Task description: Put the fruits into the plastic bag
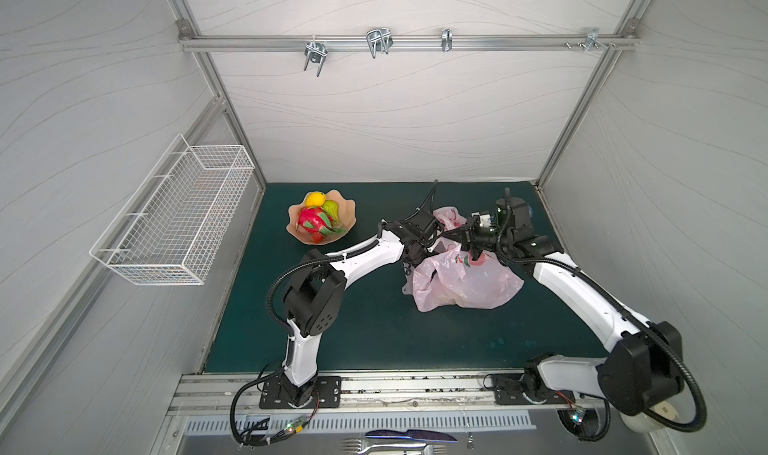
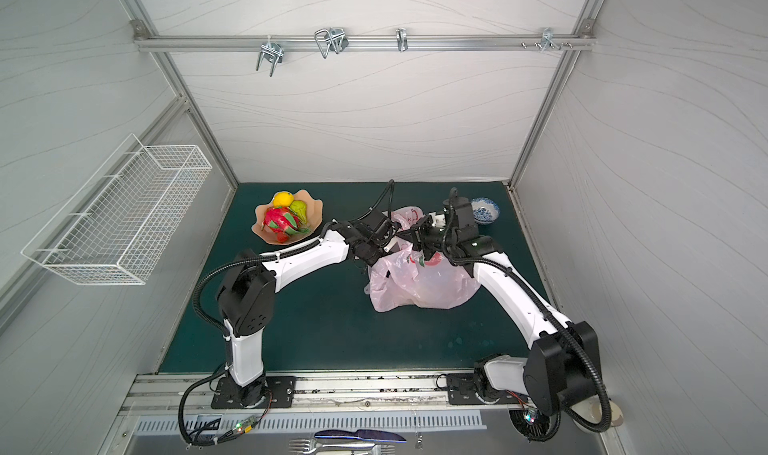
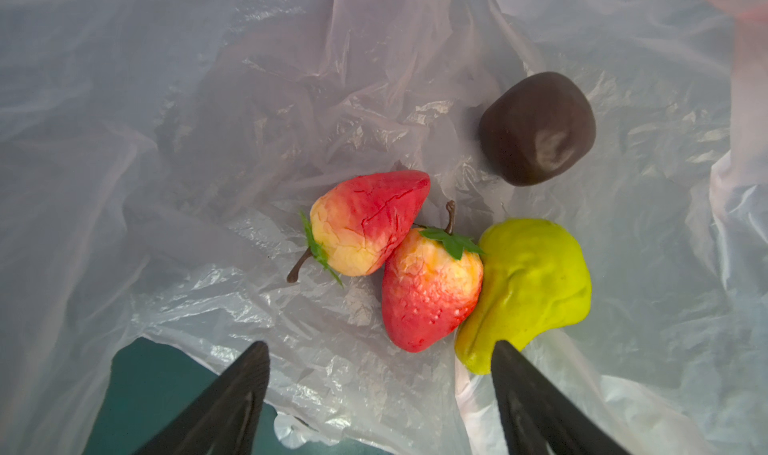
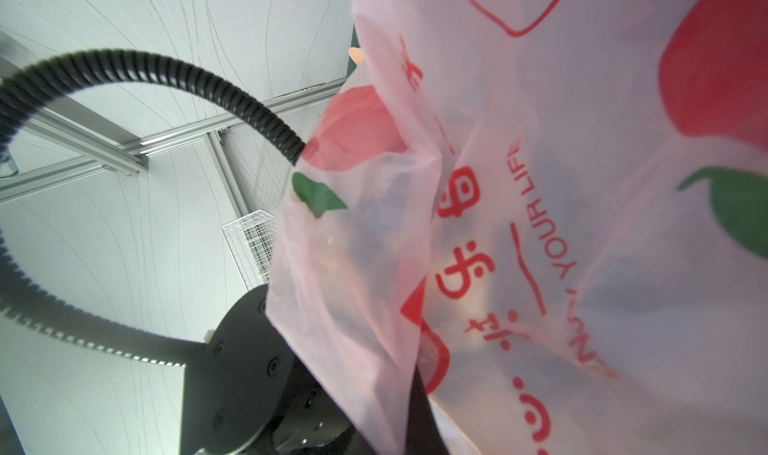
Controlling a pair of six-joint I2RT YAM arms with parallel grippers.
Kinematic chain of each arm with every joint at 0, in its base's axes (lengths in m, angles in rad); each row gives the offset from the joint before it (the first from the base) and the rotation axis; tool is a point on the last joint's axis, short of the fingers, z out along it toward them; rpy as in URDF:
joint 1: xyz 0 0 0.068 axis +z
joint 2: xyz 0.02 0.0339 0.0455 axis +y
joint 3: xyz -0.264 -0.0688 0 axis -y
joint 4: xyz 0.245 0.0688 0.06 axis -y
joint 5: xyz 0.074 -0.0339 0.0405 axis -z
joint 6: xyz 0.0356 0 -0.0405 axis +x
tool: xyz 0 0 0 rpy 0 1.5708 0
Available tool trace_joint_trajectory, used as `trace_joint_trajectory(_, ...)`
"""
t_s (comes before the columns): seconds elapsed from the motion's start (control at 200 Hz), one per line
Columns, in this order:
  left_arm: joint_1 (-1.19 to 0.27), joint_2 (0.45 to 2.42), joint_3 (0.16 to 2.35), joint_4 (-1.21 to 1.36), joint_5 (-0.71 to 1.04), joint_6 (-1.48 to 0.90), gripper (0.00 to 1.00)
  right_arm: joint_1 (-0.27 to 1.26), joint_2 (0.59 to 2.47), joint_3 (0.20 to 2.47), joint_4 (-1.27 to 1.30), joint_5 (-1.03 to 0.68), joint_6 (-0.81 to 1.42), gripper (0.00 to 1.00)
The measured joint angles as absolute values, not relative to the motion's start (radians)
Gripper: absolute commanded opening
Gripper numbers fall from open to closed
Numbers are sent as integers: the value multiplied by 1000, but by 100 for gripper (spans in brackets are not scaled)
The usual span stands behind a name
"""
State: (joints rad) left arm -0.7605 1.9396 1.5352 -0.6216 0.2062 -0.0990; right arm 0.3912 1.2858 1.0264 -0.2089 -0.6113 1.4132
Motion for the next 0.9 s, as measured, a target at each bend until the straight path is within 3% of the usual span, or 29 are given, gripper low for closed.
trace_joint_trajectory(0.9,-791,1940,1567,-643,175,-118,85,395,1276,990,-97,-610,1452,0)
